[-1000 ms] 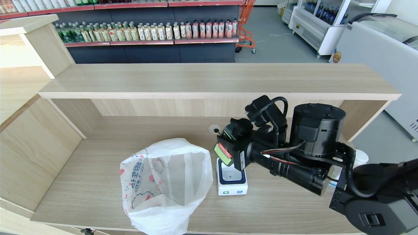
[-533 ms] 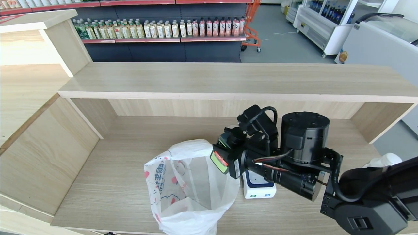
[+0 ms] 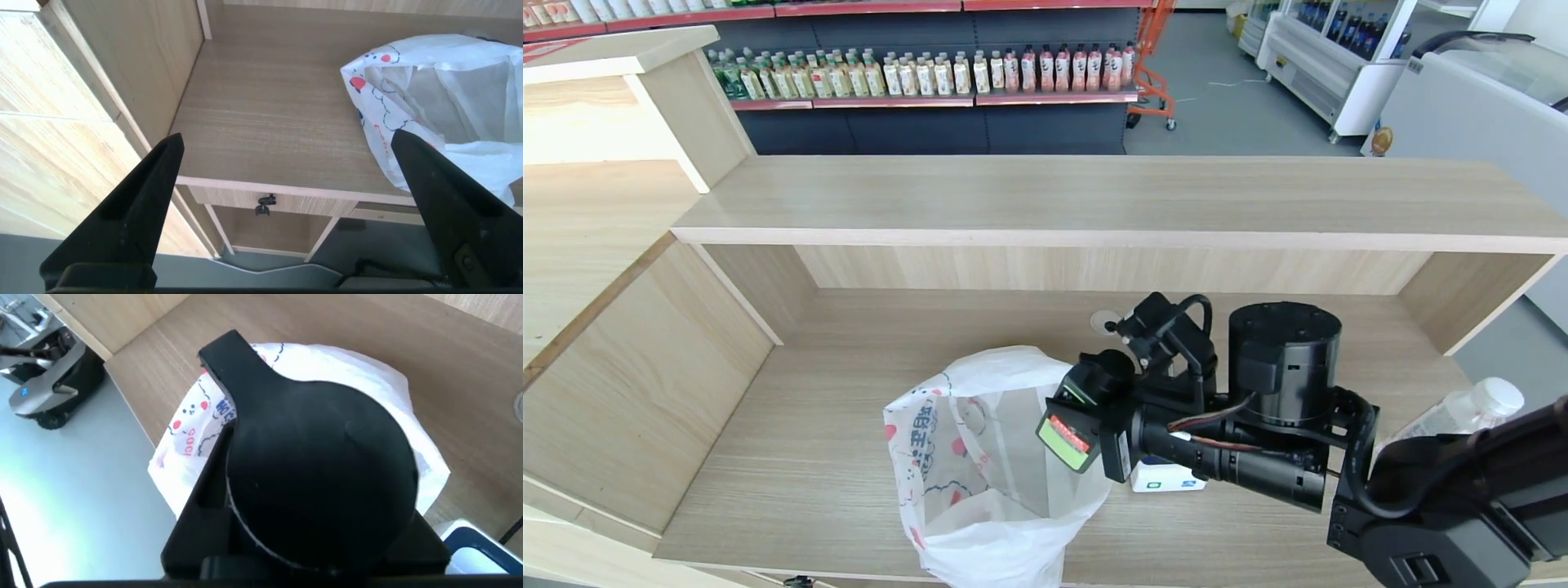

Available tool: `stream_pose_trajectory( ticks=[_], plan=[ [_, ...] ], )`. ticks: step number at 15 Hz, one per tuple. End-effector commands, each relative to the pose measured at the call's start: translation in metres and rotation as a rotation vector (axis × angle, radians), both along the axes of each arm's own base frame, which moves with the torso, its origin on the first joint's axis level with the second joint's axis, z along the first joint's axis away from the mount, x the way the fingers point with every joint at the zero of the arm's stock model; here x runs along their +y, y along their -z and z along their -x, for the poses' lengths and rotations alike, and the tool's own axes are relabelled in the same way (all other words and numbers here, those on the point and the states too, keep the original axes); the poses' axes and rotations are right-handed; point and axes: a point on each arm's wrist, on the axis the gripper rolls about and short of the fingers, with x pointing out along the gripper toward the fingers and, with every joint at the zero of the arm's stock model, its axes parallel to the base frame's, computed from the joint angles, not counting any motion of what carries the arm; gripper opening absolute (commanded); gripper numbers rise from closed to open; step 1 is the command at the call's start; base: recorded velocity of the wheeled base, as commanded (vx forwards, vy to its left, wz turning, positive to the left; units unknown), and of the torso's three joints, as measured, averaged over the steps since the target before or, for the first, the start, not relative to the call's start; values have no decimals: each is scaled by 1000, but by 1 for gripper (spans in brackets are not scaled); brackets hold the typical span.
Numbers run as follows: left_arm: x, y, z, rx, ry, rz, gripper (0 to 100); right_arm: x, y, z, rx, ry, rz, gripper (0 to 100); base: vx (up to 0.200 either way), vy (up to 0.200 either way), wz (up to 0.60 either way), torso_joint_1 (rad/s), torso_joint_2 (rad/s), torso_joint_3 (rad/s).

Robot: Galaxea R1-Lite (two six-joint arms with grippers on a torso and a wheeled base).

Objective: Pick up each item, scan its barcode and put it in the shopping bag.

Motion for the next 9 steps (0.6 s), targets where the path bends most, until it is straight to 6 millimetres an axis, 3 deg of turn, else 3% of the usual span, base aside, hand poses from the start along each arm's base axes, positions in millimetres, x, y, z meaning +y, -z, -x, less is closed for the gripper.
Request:
stream_pose_trajectory(
  ticks=[1, 9],
  plan=[
    [0, 0, 0, -1, -1, 0, 100, -5, 9, -6, 19, -9, 21, 0, 0, 0, 0, 0, 0, 0],
    [0, 0, 0, -1, -1, 0, 100, -27, 55, -28, 28, -150, 32, 0, 0, 0, 0, 0, 0, 0]
  ],
)
